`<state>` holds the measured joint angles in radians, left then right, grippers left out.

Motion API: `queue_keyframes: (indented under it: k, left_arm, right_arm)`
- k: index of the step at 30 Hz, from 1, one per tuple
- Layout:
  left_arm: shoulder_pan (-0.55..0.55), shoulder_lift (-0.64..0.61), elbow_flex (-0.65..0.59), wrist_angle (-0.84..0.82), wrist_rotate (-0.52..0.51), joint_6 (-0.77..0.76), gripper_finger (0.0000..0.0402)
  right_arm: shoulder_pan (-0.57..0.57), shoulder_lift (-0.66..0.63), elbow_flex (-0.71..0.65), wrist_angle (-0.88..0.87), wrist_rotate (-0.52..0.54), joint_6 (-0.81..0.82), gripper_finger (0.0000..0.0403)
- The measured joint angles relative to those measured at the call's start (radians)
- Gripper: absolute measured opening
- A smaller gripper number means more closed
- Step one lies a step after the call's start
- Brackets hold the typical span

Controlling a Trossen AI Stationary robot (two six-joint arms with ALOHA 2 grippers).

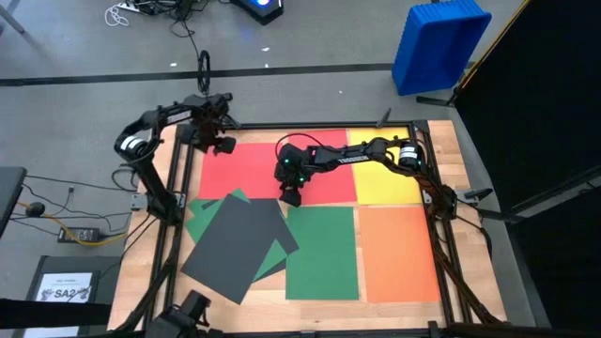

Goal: Organize paper
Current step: Stack the pink colored paper on top of the pink colored papers

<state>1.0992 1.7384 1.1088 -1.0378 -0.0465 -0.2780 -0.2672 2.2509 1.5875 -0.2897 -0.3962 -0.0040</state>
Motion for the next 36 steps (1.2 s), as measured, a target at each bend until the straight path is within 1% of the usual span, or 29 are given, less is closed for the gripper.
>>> queue_keyframes:
  k: [10,14,20,26,36]
  left_arm:
    - [0.01,0.011,0.0,0.044,0.001,-0.091,0.0156]
    - [0.01,0.011,0.0,0.039,0.079,-0.095,0.0156]
    - [-0.048,0.035,0.0,0.032,0.092,-0.096,0.0156]
    - [-0.115,0.099,-0.001,0.07,0.145,-0.098,0.0156]
    - [-0.164,0.115,0.019,0.125,0.176,-0.098,0.0156]
  right_arm:
    - [-0.001,0.0,0.0,-0.009,-0.022,-0.004,0.0232]
    - [-0.003,-0.002,0.0,-0.014,-0.022,-0.007,0.0228]
    - [-0.016,-0.002,0.0,-0.016,-0.023,-0.007,0.0229]
    - [-0.023,-0.002,0.002,-0.037,-0.019,-0.008,0.0233]
    - [-0.031,-0.003,0.002,-0.048,-0.018,-0.007,0.0224]
